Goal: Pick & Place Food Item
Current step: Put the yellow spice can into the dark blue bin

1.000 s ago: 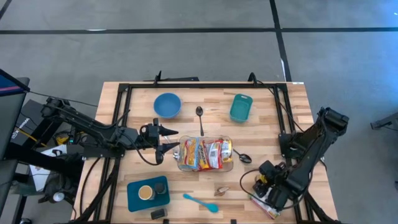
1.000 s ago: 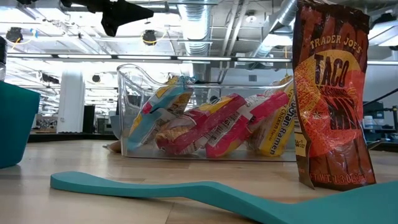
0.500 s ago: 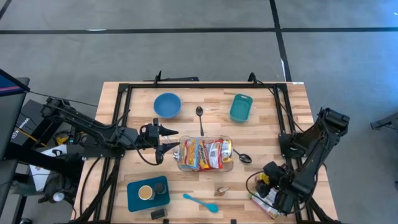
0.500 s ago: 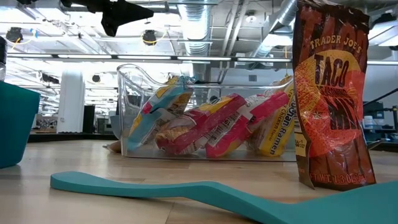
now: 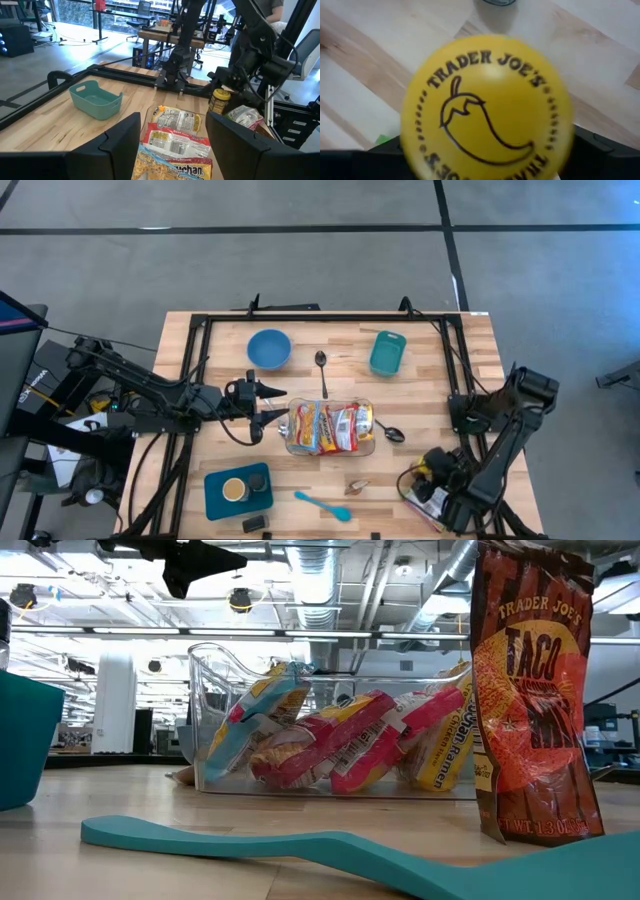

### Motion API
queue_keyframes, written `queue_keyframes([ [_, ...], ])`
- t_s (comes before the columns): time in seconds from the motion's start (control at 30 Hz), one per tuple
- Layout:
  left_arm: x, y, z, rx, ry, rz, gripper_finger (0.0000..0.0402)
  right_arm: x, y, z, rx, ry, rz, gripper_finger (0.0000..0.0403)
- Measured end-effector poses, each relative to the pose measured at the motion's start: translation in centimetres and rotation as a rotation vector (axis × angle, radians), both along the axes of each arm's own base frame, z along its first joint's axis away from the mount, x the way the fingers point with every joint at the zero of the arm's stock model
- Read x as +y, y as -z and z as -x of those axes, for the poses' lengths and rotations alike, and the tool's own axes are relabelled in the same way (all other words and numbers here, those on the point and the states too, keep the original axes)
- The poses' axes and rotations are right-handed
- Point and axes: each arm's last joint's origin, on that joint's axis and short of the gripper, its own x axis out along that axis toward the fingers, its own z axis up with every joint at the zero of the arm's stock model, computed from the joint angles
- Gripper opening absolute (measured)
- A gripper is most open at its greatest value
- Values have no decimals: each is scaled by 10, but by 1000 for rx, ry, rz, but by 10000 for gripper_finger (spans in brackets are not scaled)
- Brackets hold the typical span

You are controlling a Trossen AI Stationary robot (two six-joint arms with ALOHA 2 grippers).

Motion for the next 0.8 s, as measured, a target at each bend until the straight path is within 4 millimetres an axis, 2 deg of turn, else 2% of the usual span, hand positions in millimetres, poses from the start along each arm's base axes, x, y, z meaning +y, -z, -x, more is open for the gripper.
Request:
queue_keyframes([
  [0.17,0,0,0,0,0,0,218,5,5,-2,1,1,5,301],
  [0.43,0,0,0,0,0,0,218,5,4,-5,-69,-12,29,301],
  [0.8,0,0,0,0,0,0,218,3,4,-6,-68,-7,36,301],
])
